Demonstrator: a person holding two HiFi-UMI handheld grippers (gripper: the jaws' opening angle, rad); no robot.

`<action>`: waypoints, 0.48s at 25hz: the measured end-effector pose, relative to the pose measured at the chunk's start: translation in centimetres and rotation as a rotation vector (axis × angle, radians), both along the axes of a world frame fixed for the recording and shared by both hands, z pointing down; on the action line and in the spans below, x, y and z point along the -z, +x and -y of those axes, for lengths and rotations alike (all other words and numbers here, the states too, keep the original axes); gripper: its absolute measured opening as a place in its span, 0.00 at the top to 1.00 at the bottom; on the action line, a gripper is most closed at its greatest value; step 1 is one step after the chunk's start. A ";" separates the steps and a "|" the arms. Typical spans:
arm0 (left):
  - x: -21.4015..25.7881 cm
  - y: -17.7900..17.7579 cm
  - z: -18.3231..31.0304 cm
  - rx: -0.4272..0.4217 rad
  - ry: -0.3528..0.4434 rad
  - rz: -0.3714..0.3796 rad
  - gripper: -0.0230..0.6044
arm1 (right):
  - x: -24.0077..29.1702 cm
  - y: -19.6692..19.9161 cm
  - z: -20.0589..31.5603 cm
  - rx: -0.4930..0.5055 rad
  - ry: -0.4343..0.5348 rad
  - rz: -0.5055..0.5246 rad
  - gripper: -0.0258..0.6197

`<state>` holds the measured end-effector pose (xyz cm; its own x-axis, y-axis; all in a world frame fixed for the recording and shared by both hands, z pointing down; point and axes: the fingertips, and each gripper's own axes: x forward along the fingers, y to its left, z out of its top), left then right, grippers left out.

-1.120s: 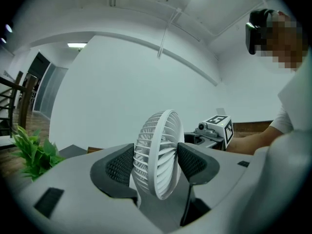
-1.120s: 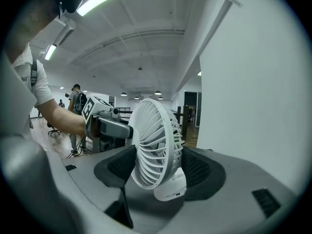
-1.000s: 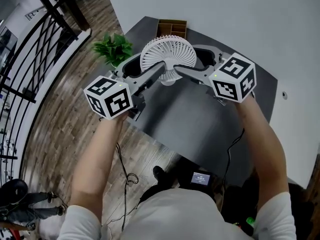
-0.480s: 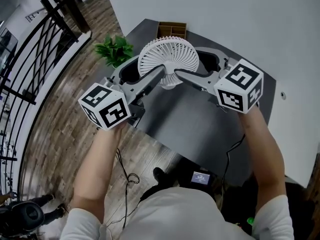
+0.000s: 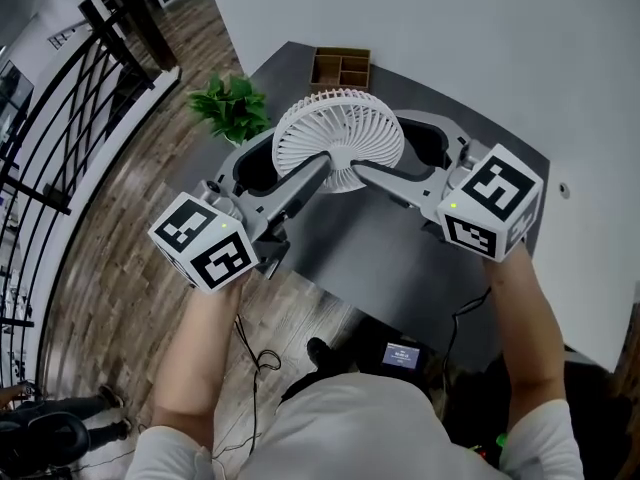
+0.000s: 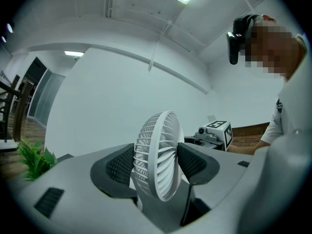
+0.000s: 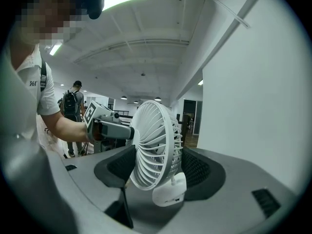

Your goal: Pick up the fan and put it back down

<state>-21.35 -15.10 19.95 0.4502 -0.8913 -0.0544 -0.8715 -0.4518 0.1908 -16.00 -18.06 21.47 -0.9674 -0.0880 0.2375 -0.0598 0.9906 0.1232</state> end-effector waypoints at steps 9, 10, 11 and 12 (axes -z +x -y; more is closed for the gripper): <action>0.5 1.5 -1.8 -0.022 0.008 -0.013 0.49 | 0.5 1.6 -2.0 -0.022 -0.022 0.012 0.49; 0.6 1.8 -2.1 -0.027 0.007 -0.015 0.49 | 0.6 1.9 -2.4 -0.026 -0.024 0.012 0.49; 0.5 1.9 -2.3 -0.033 0.006 -0.014 0.49 | 0.5 2.1 -2.6 -0.030 -0.026 0.012 0.49; 0.3 2.1 -2.3 -0.039 0.002 -0.013 0.49 | 0.3 2.3 -2.7 -0.035 -0.028 0.010 0.49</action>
